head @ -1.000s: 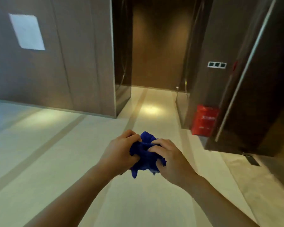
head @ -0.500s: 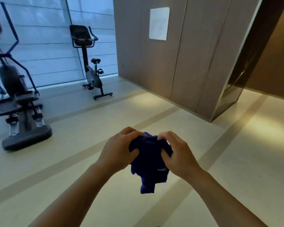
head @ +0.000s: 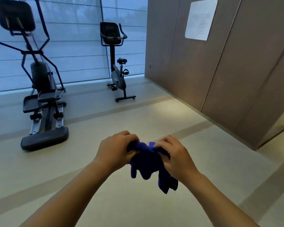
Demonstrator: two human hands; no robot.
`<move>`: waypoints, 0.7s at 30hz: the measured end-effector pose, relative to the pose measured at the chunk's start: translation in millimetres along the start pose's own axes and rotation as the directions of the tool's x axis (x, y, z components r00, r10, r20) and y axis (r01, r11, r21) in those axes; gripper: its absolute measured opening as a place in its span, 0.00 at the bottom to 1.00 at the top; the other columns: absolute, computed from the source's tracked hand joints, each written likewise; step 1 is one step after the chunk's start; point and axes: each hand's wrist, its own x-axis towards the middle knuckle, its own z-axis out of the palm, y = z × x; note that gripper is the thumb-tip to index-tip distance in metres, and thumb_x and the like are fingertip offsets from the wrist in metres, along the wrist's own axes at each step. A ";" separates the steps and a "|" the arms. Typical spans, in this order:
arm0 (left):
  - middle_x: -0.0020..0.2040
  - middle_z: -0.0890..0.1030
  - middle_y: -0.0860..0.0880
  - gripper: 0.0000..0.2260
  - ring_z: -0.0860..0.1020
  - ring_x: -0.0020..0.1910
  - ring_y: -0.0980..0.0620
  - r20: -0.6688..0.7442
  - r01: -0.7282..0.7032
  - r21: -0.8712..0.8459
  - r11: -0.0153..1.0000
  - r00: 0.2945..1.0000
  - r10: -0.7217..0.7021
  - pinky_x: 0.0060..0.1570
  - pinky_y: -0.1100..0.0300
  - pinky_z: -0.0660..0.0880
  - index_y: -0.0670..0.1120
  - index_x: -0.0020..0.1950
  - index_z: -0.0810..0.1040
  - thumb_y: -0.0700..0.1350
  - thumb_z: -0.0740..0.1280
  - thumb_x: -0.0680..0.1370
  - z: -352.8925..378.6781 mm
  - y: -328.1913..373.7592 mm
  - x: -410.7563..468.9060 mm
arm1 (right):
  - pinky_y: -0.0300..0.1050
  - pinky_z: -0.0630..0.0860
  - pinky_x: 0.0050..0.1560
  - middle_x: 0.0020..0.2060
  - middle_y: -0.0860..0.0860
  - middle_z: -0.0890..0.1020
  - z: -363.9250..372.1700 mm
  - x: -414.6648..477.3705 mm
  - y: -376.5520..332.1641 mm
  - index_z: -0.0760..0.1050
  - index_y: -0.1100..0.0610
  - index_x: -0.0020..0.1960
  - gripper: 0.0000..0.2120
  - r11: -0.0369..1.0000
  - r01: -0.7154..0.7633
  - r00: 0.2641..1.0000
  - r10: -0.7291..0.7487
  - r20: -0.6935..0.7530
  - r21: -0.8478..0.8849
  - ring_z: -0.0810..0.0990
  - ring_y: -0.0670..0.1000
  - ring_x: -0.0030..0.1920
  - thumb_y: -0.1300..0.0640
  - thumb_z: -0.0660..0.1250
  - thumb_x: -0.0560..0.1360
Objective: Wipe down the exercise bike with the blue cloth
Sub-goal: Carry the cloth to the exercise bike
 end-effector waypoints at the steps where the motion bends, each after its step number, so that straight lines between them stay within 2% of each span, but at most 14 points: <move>1: 0.49 0.76 0.59 0.10 0.75 0.43 0.56 0.010 0.034 0.016 0.999 0.999 -0.034 0.40 0.58 0.76 0.60 0.53 0.75 0.56 0.66 0.73 2.0 -13.1 13.6 | 0.36 0.73 0.42 0.43 0.50 0.77 10.6 20.7 9.1 0.79 0.57 0.47 0.09 1.000 0.022 1.000 -0.022 0.006 0.006 0.75 0.49 0.42 0.68 0.69 0.69; 4: 0.50 0.76 0.59 0.13 0.75 0.43 0.56 0.034 0.133 0.029 0.991 0.990 -0.134 0.41 0.57 0.77 0.59 0.55 0.74 0.58 0.66 0.72 10.8 -54.8 51.5 | 0.32 0.71 0.44 0.44 0.51 0.78 45.6 81.6 33.0 0.79 0.56 0.48 0.10 0.997 0.073 0.995 -0.075 0.063 0.036 0.74 0.48 0.44 0.66 0.71 0.69; 7: 0.53 0.75 0.60 0.18 0.74 0.43 0.59 0.049 0.187 0.020 0.982 0.981 -0.188 0.41 0.61 0.75 0.61 0.58 0.71 0.63 0.66 0.70 21.4 -100.5 94.9 | 0.35 0.73 0.45 0.45 0.51 0.79 83.0 143.9 56.7 0.80 0.56 0.49 0.11 0.991 0.098 0.988 -0.108 0.112 0.092 0.75 0.49 0.45 0.67 0.70 0.69; 12: 0.58 0.75 0.60 0.23 0.75 0.53 0.57 0.065 0.163 -0.043 0.986 0.985 -0.160 0.47 0.61 0.73 0.61 0.64 0.69 0.61 0.66 0.70 41.2 -183.0 189.0 | 0.35 0.75 0.46 0.45 0.49 0.81 150.1 255.2 96.9 0.79 0.55 0.51 0.14 0.980 0.100 0.983 -0.124 0.135 0.170 0.78 0.48 0.44 0.69 0.68 0.69; 14: 0.57 0.77 0.58 0.18 0.75 0.53 0.56 0.069 0.140 -0.066 0.988 0.988 -0.135 0.49 0.58 0.74 0.59 0.63 0.72 0.56 0.64 0.73 44.4 -215.8 232.3 | 0.35 0.75 0.46 0.45 0.49 0.82 174.5 301.8 114.0 0.78 0.55 0.52 0.15 0.979 0.085 0.985 -0.110 0.133 0.183 0.78 0.48 0.45 0.69 0.68 0.69; 16: 0.53 0.79 0.56 0.11 0.76 0.52 0.53 0.068 0.143 -0.070 0.987 0.988 -0.139 0.48 0.54 0.74 0.57 0.56 0.75 0.52 0.63 0.73 41.9 -250.0 276.7 | 0.41 0.77 0.47 0.46 0.49 0.82 194.0 349.9 132.7 0.78 0.56 0.53 0.14 0.982 0.057 0.986 -0.084 0.147 0.179 0.79 0.48 0.46 0.68 0.69 0.69; 21: 0.45 0.80 0.51 0.04 0.76 0.43 0.48 0.023 0.149 -0.148 0.978 0.989 -0.148 0.42 0.51 0.74 0.52 0.46 0.71 0.47 0.64 0.72 33.3 -323.0 387.9 | 0.43 0.77 0.46 0.46 0.48 0.79 229.4 457.8 187.7 0.77 0.54 0.52 0.11 0.987 0.027 0.982 -0.056 0.181 0.156 0.75 0.44 0.46 0.62 0.70 0.71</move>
